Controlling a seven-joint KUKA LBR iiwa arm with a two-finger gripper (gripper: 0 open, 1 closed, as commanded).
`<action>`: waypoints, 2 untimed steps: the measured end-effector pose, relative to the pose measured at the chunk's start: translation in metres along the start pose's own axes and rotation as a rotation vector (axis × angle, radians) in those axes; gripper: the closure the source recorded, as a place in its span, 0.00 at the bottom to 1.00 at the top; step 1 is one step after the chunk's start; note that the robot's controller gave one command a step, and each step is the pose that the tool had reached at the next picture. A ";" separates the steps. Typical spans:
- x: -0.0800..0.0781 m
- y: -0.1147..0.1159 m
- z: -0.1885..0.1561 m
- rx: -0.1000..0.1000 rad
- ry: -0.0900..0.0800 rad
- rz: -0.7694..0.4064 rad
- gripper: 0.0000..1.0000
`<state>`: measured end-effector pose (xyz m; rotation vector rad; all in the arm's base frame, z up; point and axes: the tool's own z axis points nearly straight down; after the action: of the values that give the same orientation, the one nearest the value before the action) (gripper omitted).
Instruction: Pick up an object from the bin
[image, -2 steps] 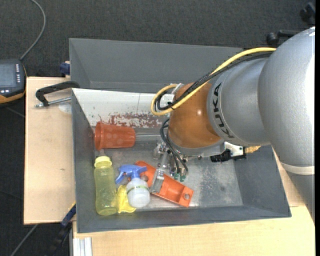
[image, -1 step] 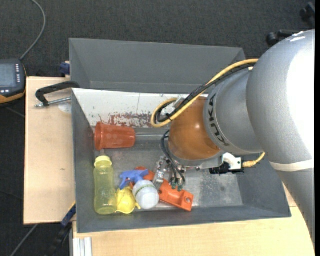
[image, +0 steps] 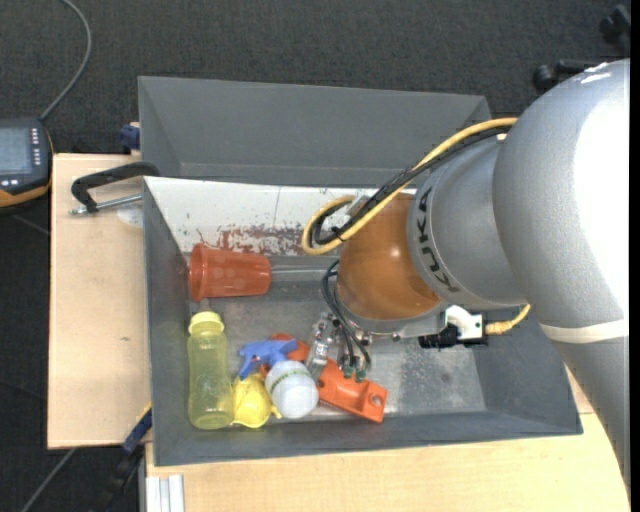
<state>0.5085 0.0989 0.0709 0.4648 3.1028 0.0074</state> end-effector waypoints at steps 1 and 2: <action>0.001 0.000 -0.003 0.001 0.001 0.000 1.00; 0.002 -0.001 -0.024 0.002 0.005 0.000 1.00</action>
Offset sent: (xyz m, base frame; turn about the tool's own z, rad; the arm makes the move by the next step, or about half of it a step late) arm -0.0001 0.0001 0.0529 0.0000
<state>0.5063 0.0986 0.0949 0.4649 3.1078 0.0050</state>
